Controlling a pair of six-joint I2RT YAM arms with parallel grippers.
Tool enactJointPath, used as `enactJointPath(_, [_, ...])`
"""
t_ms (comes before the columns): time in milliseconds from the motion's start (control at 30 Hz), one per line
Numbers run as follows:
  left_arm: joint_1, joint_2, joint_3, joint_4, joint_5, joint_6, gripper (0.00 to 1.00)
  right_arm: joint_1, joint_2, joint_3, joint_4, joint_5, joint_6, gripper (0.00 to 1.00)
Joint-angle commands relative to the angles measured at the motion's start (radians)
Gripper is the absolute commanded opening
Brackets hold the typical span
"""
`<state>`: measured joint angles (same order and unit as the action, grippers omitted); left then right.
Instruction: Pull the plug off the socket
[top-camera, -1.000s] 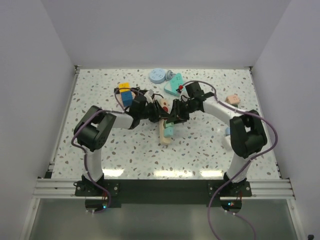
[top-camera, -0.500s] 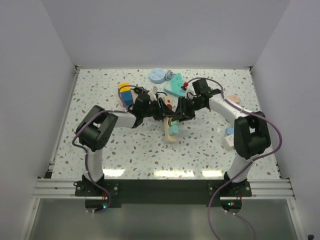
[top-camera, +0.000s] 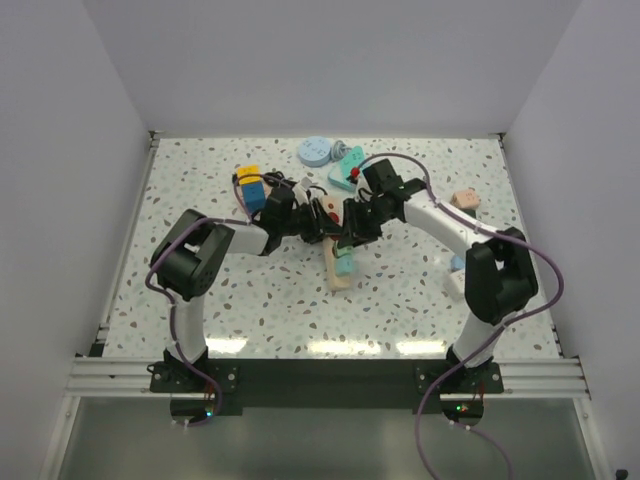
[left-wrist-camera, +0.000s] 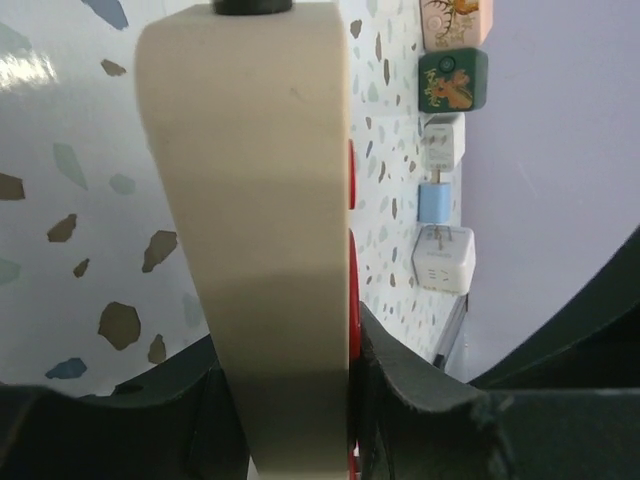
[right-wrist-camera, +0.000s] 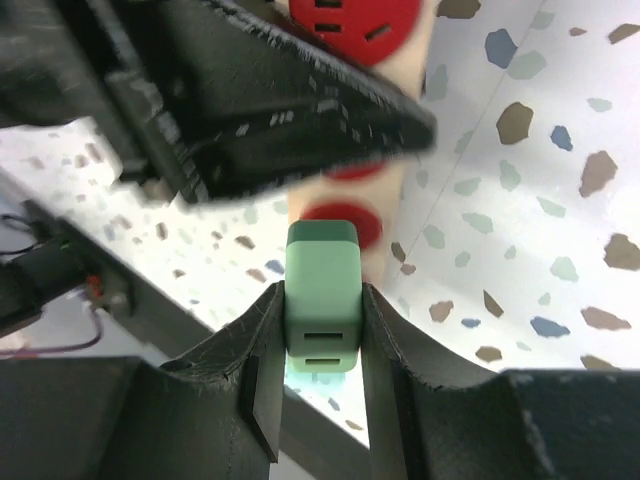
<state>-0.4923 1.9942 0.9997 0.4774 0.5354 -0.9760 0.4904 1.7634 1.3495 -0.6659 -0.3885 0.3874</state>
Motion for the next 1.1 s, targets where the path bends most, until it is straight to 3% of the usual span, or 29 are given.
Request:
enactJointPath(0, [0.038, 0.022, -0.049, -0.099, -0.066, 0.106, 0.0, -0.177, -0.183, 0.022, -0.044, -0.036, -0.041, 0.0])
enactJointPath(100, [0.04, 0.023, -0.049, -0.099, -0.068, 0.108, 0.0, -0.326, -0.22, -0.021, 0.014, -0.194, 0.021, 0.0])
enactJointPath(233, [0.041, 0.025, -0.044, -0.099, -0.061, 0.106, 0.0, -0.358, -0.211, 0.016, -0.062, -0.118, -0.045, 0.0])
enactJointPath(500, [0.041, -0.011, -0.044, -0.077, -0.042, 0.089, 0.0, -0.387, -0.119, 0.07, -0.308, 0.636, -0.041, 0.0])
enactJointPath(633, [0.041, -0.029, -0.036, -0.051, -0.031, 0.077, 0.0, -0.44, -0.119, -0.022, -0.29, 0.782, 0.001, 0.0])
enactJointPath(733, [0.043, -0.035, -0.019, -0.049, -0.029, 0.069, 0.0, -0.464, -0.09, -0.029, -0.278, 0.774, 0.03, 0.0])
enactJointPath(867, [0.043, -0.025, 0.016, -0.057, -0.026, 0.062, 0.0, -0.467, -0.038, -0.038, -0.271, 0.792, 0.062, 0.26])
enactJointPath(933, [0.041, -0.02, 0.028, -0.068, -0.028, 0.06, 0.0, -0.475, -0.013, -0.05, -0.256, 0.748, 0.083, 0.43])
enactJointPath(1067, [0.041, -0.02, 0.03, -0.077, -0.028, 0.063, 0.0, -0.477, 0.036, -0.056, -0.23, 0.729, 0.1, 0.51])
